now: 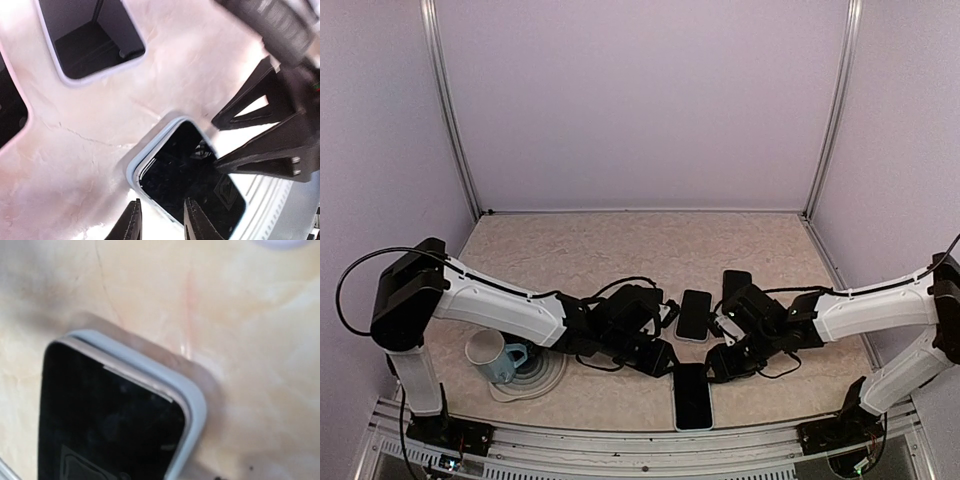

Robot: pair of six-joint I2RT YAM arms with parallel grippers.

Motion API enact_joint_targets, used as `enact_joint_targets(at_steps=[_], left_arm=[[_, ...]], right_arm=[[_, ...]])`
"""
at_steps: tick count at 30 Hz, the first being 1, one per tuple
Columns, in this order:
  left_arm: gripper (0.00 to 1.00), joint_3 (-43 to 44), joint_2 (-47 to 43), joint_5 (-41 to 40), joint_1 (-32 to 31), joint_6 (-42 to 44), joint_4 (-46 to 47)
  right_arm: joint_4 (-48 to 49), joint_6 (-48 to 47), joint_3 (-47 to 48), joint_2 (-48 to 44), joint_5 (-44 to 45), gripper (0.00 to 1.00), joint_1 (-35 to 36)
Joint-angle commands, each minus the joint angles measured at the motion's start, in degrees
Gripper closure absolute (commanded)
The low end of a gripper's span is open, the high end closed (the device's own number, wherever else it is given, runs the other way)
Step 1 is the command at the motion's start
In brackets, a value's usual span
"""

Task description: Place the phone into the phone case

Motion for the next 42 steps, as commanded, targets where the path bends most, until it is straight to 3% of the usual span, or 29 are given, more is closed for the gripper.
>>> enact_joint_targets(at_steps=[1, 8, 12, 16, 27, 36, 42], left_arm=[[0.69, -0.5, 3.2, -0.1, -0.5, -0.9, 0.5], [0.71, 3.2, 8.8, -0.7, -0.3, 0.9, -6.5], [0.93, 4.7, 13.5, -1.4, -0.3, 3.4, -13.0], [1.00, 4.8, 17.6, 4.5, -0.6, 5.7, -15.8], [1.00, 4.1, 24.0, 12.7, -4.4, 8.0, -17.7], [1.00, 1.9, 16.5, 5.0, -1.6, 3.5, -13.1], [0.74, 4.2, 7.3, -0.7, -1.3, 1.4, -10.5]], right_arm=[[1.7, -1.9, 1.8, 2.3, -0.7, 0.56, -0.6], [-1.0, -2.2, 2.0, 4.5, 3.3, 0.63, -0.4], [-3.6, -2.2, 2.9, 4.9, 6.2, 0.64, 0.5], [-3.6, -2.1, 3.7, 5.7, 6.9, 0.64, 1.3], [-4.7, -0.9, 5.9, 9.2, 8.7, 0.65, 3.6], [-5.5, -0.7, 5.9, 4.9, 9.3, 0.65, 3.1], [-5.4, -1.3, 5.1, 4.6, 7.2, 0.76, 1.8]])
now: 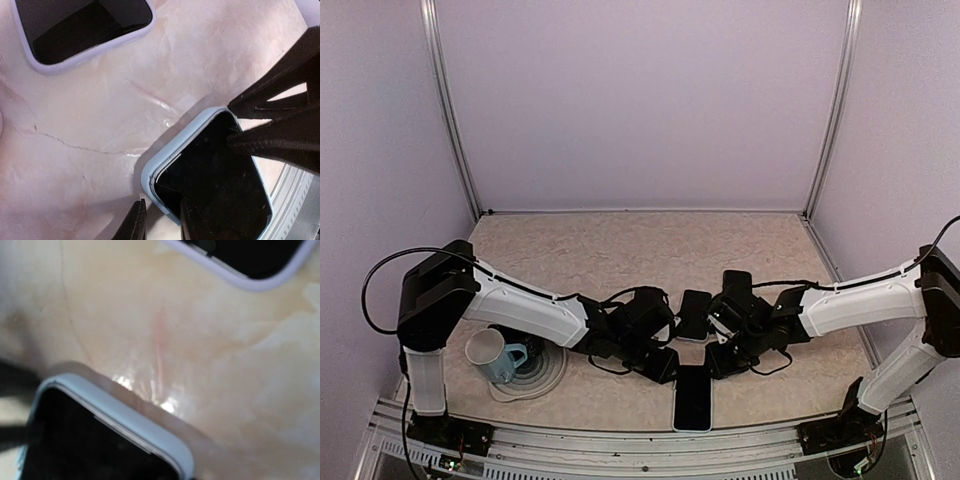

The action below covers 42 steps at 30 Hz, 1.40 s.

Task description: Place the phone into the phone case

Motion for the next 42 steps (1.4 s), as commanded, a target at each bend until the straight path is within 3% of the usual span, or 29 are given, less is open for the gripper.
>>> enact_joint_targets(at_steps=[1, 9, 13, 20, 27, 32, 42], left_arm=[[0.73, -2.2, -1.8, -2.1, -1.5, -2.1, -5.6], [0.77, -5.1, 1.8, 3.6, -1.7, -3.9, -2.6], [0.89, -5.1, 6.6, 4.2, -1.8, -4.4, -3.8], [0.92, -6.4, 2.8, 6.6, -1.7, -5.8, 2.6], [0.91, -5.5, 0.9, -4.4, 1.4, -8.1, 5.4], [0.91, -3.8, 0.3, -7.4, 2.4, -7.8, 6.8], [0.86, -3.7, -7.5, -12.9, 2.4, -6.7, 2.4]], right_arm=[[0.0, -0.3, -1.4, -0.9, -2.0, 0.77, -0.5], [2.1, 1.2, -4.6, 2.0, -4.2, 0.80, -0.4], [3.5, 1.8, -7.8, 5.0, -5.1, 0.82, 0.0], [8.7, -0.2, -3.8, 4.1, -14.2, 0.81, -0.8], [11.6, -0.7, 2.6, 5.5, -12.3, 0.82, -1.8], [12.0, -0.4, 3.4, 3.9, -8.5, 0.82, -3.8], [1.9, -3.8, 6.1, -0.6, -2.9, 0.77, -5.2]])
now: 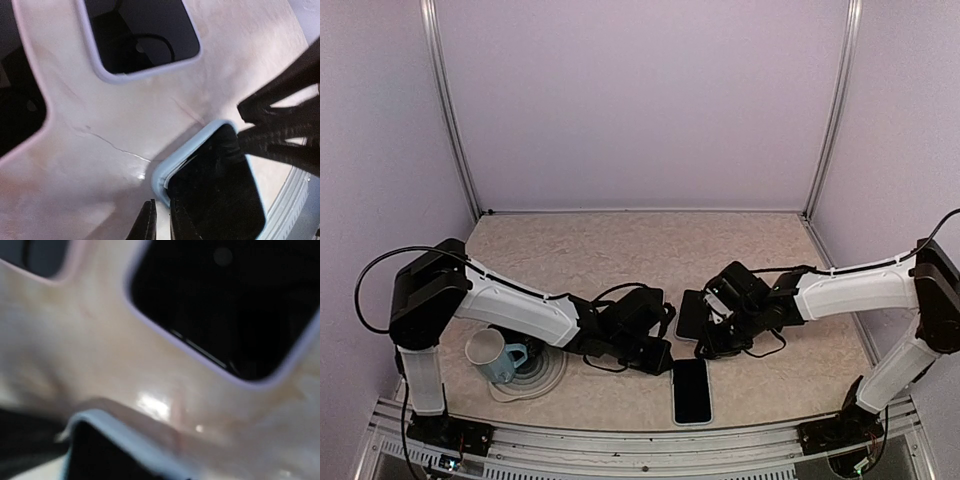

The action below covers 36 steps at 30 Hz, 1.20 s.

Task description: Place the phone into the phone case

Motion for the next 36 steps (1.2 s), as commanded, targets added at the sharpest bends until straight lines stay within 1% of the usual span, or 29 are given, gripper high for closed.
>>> enact_joint_targets(at_steps=[1, 3, 5, 8, 10, 12, 13, 14, 17, 18, 20, 22, 24, 26, 27, 29, 31, 34, 35, 36], left_arm=[[0.84, 0.1, -6.2, -10.5, 1.7, 1.9, -2.3], [0.76, 0.5, -8.0, -11.8, 1.8, 3.4, -2.9], [0.71, 1.7, -9.0, -12.5, 1.8, 4.7, -3.4], [0.69, 4.8, -10.2, -14.1, 1.8, 6.9, -5.6], [0.68, 6.4, -11.8, -17.5, 1.9, 9.0, -7.3], [0.61, 6.8, -14.2, -22.9, 2.6, 12.1, -8.3], [0.60, 6.7, -16.3, -25.4, 3.4, 13.6, -8.6], [0.59, 6.4, -17.6, -27.1, 4.7, 14.8, -9.0], [0.59, 4.1, -23.3, -31.5, 10.3, 17.3, -9.2], [0.58, 3.0, -25.1, -32.8, 13.3, 17.9, -9.2], [0.49, 0.0, -31.3, -36.1, 18.0, 19.1, -9.0], [0.38, -3.6, -36.7, -39.0, 23.6, 20.4, -8.1], [0.26, -7.1, -42.8, -40.8, 30.3, 20.7, -8.1], [0.15, -10.8, -47.4, -41.4, 36.9, 20.8, -7.4], [0.10, -14.2, -50.5, -41.5, 40.0, 21.6, -6.2], [0.02, -19.5, -53.8, -39.3, 45.5, 23.7, -2.6], [0.01, -24.2, -55.3, -32.8, 51.3, 25.3, 1.0], [0.01, -25.8, -52.7, -27.7, 58.7, 19.5, 1.2], [0.01, -26.7, -51.7, -26.3, 60.4, 18.9, 2.6], [0.01, -28.2, -50.7, -26.5, 61.2, 19.2, 5.8]], right_arm=[[0.0, -2.1, 0.8, -4.3, 1.6, 0.76, -0.5], [-1.7, -2.3, 0.3, -6.5, 2.1, 0.74, -1.4], [-3.3, -2.8, -0.1, -8.3, 3.0, 0.71, -2.3], [-5.3, -5.0, 0.3, -10.9, 3.8, 0.68, -5.1], [-6.1, -8.1, 1.3, -12.7, 4.3, 0.64, -8.2], [-5.0, -13.1, 2.2, -14.4, 5.5, 0.55, -12.4], [-4.0, -15.8, 2.6, -14.9, 6.4, 0.52, -15.0], [-3.0, -18.7, 3.0, -15.2, 6.8, 0.46, -17.7], [0.9, -25.2, 3.6, -15.8, 7.3, 0.19, -25.9], [2.5, -26.8, 3.3, -16.3, 7.1, 0.12, -29.7], [6.0, -28.7, 2.0, -17.9, 5.2, 0.05, -35.6], [9.0, -28.1, 0.3, -19.9, 1.6, 0.03, -42.4], [12.0, -26.3, -1.9, -22.1, -0.9, 0.01, -47.5], [15.4, -25.0, -4.5, -24.3, 0.5, 0.01, -49.9], [17.3, -24.8, -5.9, -25.3, 1.6, 0.01, -50.2], [21.2, -24.9, -9.1, -27.1, 2.1, 0.01, -50.2], [26.8, -24.4, -12.3, -27.9, 2.1, 0.01, -50.2], [32.8, -23.2, -17.1, -28.3, 1.9, 0.01, -50.2], [35.1, -23.2, -18.4, -28.3, 1.7, 0.01, -50.2], [37.0, -23.0, -19.6, -28.2, 1.8, 0.01, -50.2]])
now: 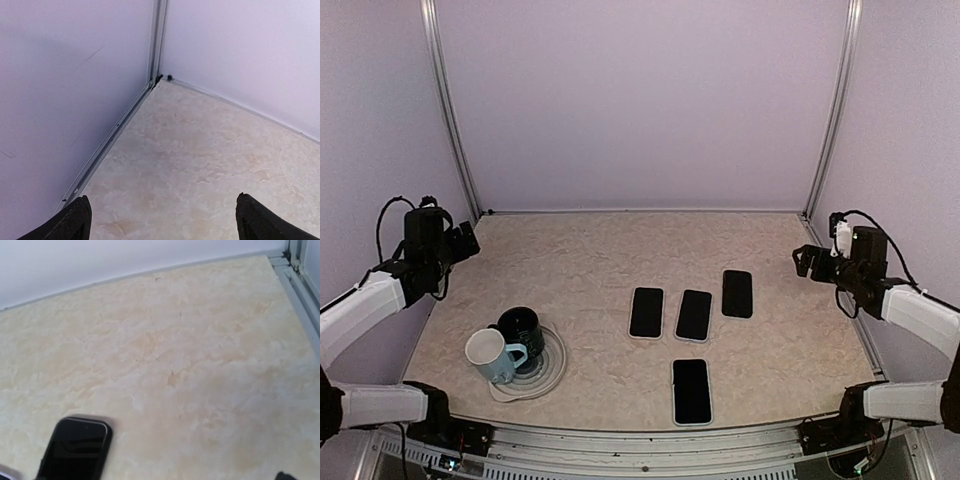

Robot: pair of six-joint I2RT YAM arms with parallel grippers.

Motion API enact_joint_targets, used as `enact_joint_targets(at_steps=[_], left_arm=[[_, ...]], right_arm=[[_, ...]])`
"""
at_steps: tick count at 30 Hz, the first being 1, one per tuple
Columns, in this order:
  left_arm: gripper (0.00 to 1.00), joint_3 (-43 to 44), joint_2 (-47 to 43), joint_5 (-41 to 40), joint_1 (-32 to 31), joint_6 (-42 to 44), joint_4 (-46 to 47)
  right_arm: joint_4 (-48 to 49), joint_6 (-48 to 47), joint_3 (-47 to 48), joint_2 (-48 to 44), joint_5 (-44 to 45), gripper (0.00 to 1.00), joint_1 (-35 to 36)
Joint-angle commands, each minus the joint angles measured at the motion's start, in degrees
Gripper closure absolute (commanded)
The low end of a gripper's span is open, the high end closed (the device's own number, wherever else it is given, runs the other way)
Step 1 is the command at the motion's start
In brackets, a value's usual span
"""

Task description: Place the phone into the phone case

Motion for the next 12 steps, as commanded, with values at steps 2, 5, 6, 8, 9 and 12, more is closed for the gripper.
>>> enact_joint_targets(at_steps=[2, 5, 6, 8, 9, 12], left_arm=[[0.01, -7.8, 4.1, 5.0, 4.7, -0.5, 16.0], [0.01, -13.6, 3.0, 3.4, 4.7, 0.0, 25.6], [0.01, -15.9, 2.4, 3.5, 4.7, 0.8, 29.5], [0.01, -19.3, 0.8, 3.6, 4.7, 1.2, 34.7], [0.01, -20.2, 0.4, 4.0, 4.7, 1.1, 35.8], [0.01, -21.1, 0.0, 3.5, 4.7, 1.3, 36.3]], right_arm=[[15.0, 1.3, -6.4, 0.2, -0.1, 0.01, -0.3], [18.6, 1.0, -8.6, 1.6, -0.1, 0.01, -0.3], [19.6, 1.0, -9.2, 2.2, 0.0, 0.01, -0.3], [20.7, 1.0, -9.6, 3.9, -0.1, 0.01, -0.3], [21.0, 1.0, -9.6, 4.8, -0.4, 0.01, -0.3], [22.5, 1.3, -10.1, 6.4, -0.5, 0.01, -0.3]])
